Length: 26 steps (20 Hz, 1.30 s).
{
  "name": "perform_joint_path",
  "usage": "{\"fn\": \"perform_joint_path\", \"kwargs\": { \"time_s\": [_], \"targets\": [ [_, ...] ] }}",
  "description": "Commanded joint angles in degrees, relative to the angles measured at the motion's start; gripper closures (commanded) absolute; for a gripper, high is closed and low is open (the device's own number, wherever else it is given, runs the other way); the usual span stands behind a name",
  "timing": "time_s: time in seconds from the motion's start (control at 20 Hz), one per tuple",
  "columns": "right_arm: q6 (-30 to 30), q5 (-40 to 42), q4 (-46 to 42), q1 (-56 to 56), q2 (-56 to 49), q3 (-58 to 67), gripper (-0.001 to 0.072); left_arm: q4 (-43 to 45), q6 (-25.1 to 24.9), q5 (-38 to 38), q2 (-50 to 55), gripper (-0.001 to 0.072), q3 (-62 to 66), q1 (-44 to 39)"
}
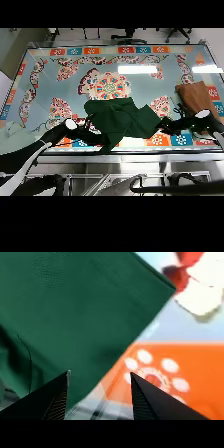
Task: Fold the shirts.
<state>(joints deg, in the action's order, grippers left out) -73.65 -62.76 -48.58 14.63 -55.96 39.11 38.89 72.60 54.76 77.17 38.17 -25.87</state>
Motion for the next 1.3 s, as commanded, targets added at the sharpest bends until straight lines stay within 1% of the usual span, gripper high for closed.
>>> {"fn": "perform_joint_path", "kwargs": {
  "time_s": [0.0,0.05,0.1,0.15,0.2,0.25,0.35,0.45,0.55,0.65,0.8,0.95,1.05,1.15,1.25],
  "targets": [
    [2.97,5.68,5.07,-5.68,-3.78,-0.74,0.0273,-1.55,-0.76,-4.76,4.98,0.0039,2.97,-3.41],
    [4.15,6.32,7.1,-6.49,-4.68,-0.74,0.0273,-1.4,-0.81,-4.55,6.27,0.0192,4.98,-3.76],
    [5.79,7.02,8.81,-6.88,-5.29,-0.74,0.0275,-1.36,-1.2,-3.96,6.93,0.028,6.45,-3.74],
    [8.26,7.3,11.41,-6.88,-5.79,-0.52,0.0382,-1.01,-1.68,-1.79,7.67,0.0515,8.74,-3.41],
    [10.8,7.23,13.33,-6.86,-5.79,-0.02,0.0661,-0.87,-3.06,0.61,7.76,0.0697,10.34,-2.71],
    [12.02,6.43,14.93,-6.75,-5.46,1.22,0.0687,-0.85,-4.02,3.56,7.67,0.0694,12.33,-1.62],
    [12.44,1.55,16.37,-5.53,-3.3,6.23,0.0688,-0.9,-4.22,8.2,5.49,0.0696,15.74,1.66],
    [12.41,-3.8,18.75,-2.95,1.11,13.97,0.0688,-1.14,-3.96,12.59,0.33,0.0698,20.55,6.47],
    [12.39,-8.02,22.88,0.26,6.23,23.12,0.0688,-1.51,-2.1,16.59,-6.25,0.0699,26.49,11.17],
    [12.41,-10.01,27.96,3.61,10.99,32.85,0.0688,-1.53,-0.2,19.15,-13.05,0.0699,34.45,15.28],
    [13.14,-8.41,29.16,7.82,16.61,48.33,0.0688,-1.53,0.98,19.65,-21.81,0.0698,49.81,21.05],
    [15.61,-3.91,28.74,10.58,20.57,60.11,0.0688,-0.07,0.87,18.18,-27.54,0.0698,66.45,26.97],
    [16.26,-0.55,24.65,11.3,22.77,65.4,0.0688,5.35,1.01,18.82,-29.7,0.0698,75.25,31.93],
    [16.26,1.68,21.16,11.87,23.82,67.34,0.0687,10.54,1.44,19.76,-31.39,0.0698,78.88,38.38],
    [16.24,0.46,20.85,11.93,22.36,67.25,0.0687,10.14,1.42,21.2,-32.39,0.0698,75.87,45.29]
  ]
}}
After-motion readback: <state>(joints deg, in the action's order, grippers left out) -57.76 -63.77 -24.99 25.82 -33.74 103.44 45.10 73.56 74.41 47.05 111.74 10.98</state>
